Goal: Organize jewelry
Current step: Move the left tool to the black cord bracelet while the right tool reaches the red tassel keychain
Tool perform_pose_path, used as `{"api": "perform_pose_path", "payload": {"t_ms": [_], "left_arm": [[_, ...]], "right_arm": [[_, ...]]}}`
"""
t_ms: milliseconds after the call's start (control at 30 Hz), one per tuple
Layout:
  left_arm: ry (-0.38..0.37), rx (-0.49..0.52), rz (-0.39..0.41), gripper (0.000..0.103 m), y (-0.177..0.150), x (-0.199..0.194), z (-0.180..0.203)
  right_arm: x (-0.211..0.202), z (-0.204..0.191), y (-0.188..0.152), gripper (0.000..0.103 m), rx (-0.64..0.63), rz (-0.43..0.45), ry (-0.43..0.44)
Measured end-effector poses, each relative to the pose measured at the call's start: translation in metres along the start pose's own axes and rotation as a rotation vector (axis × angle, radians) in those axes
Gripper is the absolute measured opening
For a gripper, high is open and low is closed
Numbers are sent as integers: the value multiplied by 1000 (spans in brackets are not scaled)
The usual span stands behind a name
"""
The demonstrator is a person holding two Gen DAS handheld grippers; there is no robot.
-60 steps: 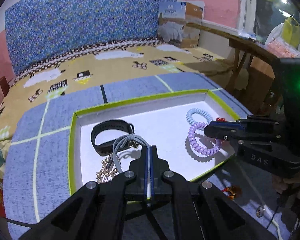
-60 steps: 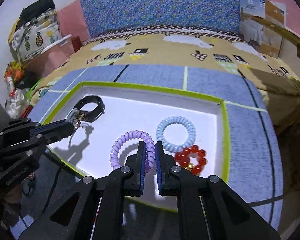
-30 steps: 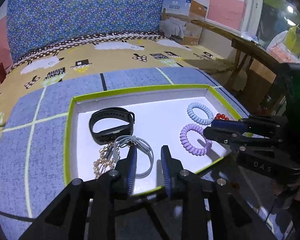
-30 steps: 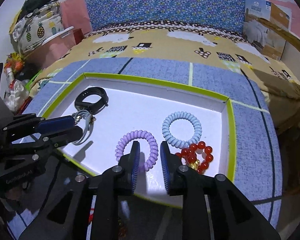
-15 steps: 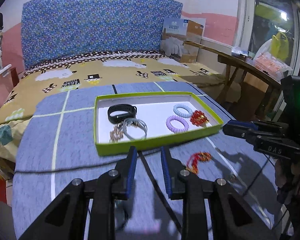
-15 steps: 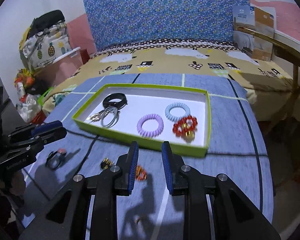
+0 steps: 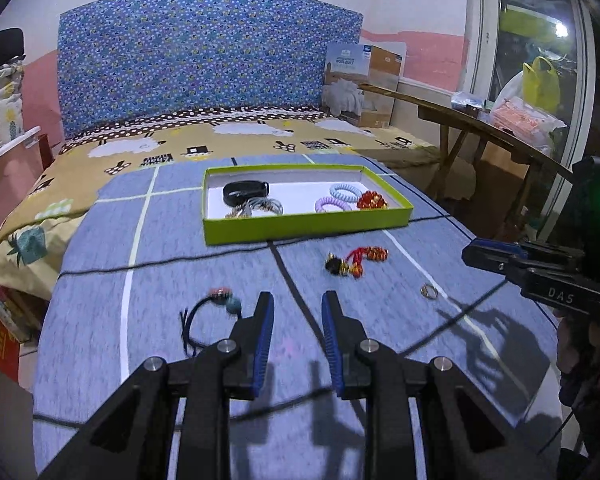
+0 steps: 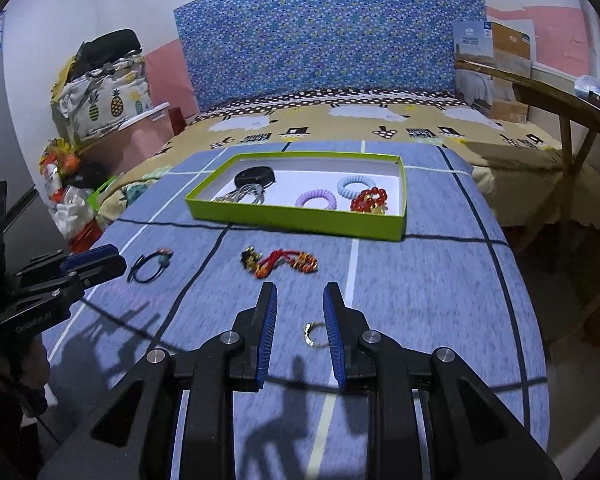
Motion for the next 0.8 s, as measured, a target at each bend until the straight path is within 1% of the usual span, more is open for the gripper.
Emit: {"api": "perform_pose_path", "payload": {"t_ms": [267, 667, 700, 733, 800], "left_arm": [[31, 0, -6, 26, -12, -7, -7], [59, -36, -24, 26, -16, 2, -24], [65, -40, -28, 28, -16, 4, -26], [70, -45, -32, 32, -16, 6, -28], [80, -53, -37, 33, -16, 8, -33]], "right_arm": [[-3, -2, -15, 25, 20, -13, 12], [0, 14, -26, 25, 56, -34, -15], [1, 14, -26, 25, 56, -38, -14], [2, 14, -27, 25, 55, -41, -12], [5, 13, -26, 25, 51, -48, -9]]}}
Point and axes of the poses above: each gripper's, at about its wrist camera, not at the fingertips, and x roughly the way its jaws point, z to its right, y to its top, the point moved 9 cm from there along x, roughly the way its jaws point, and after that the axes turned 7 degrees about -z, right-handed, at the moved point
